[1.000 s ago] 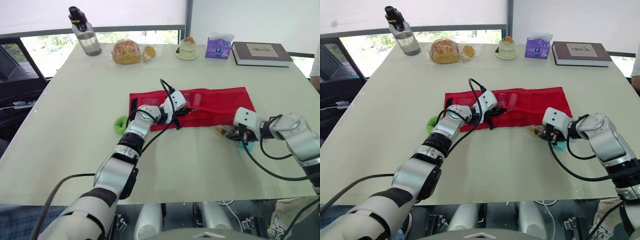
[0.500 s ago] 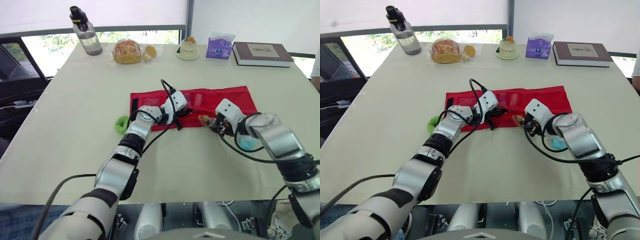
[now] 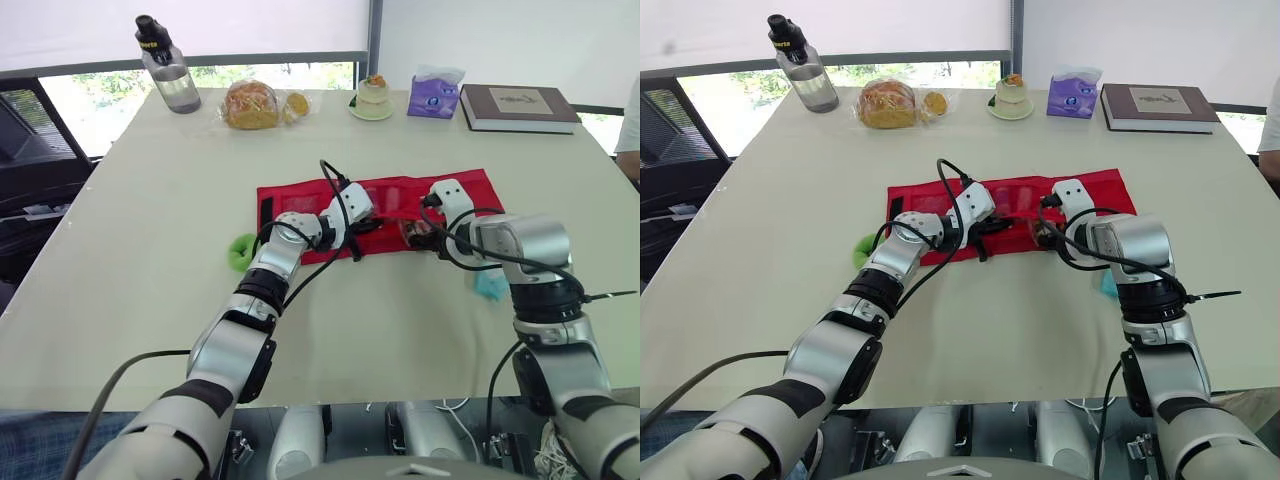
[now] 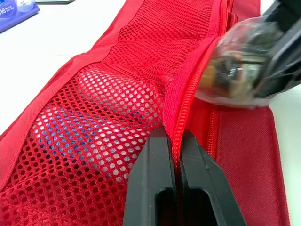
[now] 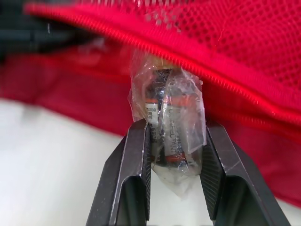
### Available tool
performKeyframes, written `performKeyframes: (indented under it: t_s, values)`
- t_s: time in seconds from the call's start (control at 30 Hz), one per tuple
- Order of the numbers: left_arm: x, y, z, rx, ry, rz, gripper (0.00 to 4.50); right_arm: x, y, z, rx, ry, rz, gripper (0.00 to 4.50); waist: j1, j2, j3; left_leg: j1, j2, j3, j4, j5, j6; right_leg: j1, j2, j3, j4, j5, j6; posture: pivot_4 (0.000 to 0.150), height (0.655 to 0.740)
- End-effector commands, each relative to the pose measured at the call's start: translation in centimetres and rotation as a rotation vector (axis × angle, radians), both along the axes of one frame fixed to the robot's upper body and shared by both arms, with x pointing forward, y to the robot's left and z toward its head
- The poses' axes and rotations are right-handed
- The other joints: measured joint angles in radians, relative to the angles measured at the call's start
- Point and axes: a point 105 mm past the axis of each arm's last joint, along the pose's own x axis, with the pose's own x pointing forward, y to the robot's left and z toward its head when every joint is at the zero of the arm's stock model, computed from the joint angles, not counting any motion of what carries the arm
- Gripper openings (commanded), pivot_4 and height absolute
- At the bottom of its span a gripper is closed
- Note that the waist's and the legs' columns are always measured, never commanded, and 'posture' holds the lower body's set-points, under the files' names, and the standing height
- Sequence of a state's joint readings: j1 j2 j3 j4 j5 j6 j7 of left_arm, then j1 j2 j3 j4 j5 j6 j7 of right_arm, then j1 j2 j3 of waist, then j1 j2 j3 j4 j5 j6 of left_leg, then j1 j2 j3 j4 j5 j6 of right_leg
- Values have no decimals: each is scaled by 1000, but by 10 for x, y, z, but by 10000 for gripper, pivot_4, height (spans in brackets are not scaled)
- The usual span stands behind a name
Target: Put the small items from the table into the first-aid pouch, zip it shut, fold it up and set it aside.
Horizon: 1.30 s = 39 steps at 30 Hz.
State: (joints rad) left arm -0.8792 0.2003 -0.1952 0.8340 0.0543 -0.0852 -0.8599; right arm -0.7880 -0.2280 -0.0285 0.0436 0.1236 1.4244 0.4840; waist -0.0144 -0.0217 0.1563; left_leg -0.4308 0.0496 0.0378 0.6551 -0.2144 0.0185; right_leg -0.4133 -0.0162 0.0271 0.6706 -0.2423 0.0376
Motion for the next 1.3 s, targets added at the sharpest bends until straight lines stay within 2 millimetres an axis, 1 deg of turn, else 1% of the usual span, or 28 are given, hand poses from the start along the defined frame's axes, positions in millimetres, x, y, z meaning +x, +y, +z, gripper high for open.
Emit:
performKeyframes:
  t_s: [0.03,0.23,0.37,0.43,0.47,0.6,0.63,0.83,1.03,1.17,1.23,1.27,1.3]
  values:
    - [-5,-10,7,-11,-28,-49,0,5,8,14,78,-13,-24,8457,0,0,0,-1,0,0,0,0,0,-1,0,0,0,0,0,1500,7400]
    - [-7,-12,6,-8,-28,-58,0,10,19,22,141,-15,-43,8457,2,0,0,-2,0,0,-1,0,0,-2,-1,0,0,0,0,1500,7400]
    - [-7,-13,5,-9,-27,-62,0,17,16,23,149,-35,-100,8457,1,0,0,-2,0,0,-1,0,0,-2,-1,0,-1,0,0,1500,7400]
    - [-7,-13,5,-11,-26,-60,0,19,11,23,143,-43,-124,18648,1,0,0,-2,0,0,-2,0,0,-2,-1,0,-1,0,0,1500,7400]
    - [-7,-13,5,-10,-25,-59,0,20,10,23,144,-45,-132,21499,1,0,0,-2,0,0,-2,0,0,-2,-1,0,-1,0,0,1500,7400]
    - [-7,-11,3,-9,-22,-54,0,18,6,23,152,-43,-142,41410,1,0,0,-2,0,0,-2,0,0,-2,-1,0,-1,0,0,1500,7400]
    - [-6,-11,3,-8,-22,-52,0,16,5,23,154,-40,-138,44325,1,0,0,-2,0,0,-2,0,0,-2,-1,0,-1,0,0,1500,7400]
    - [-5,-9,4,-10,-19,-40,0,-7,-1,25,148,-33,-41,44325,1,0,0,-2,-1,0,-2,0,0,-2,-1,0,-2,0,0,1500,7400]
    - [-5,-8,2,-11,-12,-40,0,-22,-20,29,118,-70,2,44325,2,0,0,-2,-1,0,-3,0,0,-2,-1,-1,-3,0,0,1500,7400]
    - [-6,-9,1,-7,-9,-44,0,-31,-31,25,24,-119,59,44325,2,0,0,-2,-1,0,-3,0,0,-2,-1,-1,-3,0,0,1500,7400]
    - [-5,-9,1,-6,-9,-43,0,-34,-31,23,21,-124,76,40461,0,0,0,-2,-1,0,-3,0,0,-2,-1,-1,-4,0,0,1500,7400]
    - [-5,-8,1,-6,-9,-43,0,-35,-31,23,22,-126,85,37760,0,0,0,-2,-1,0,-3,0,0,-2,-1,-1,-4,0,0,1500,7400]
    - [-5,-9,1,-6,-10,-44,0,-38,-29,21,18,-124,103,34058,0,0,0,-2,-1,0,-3,0,0,-2,-1,0,-4,0,0,1500,7400]
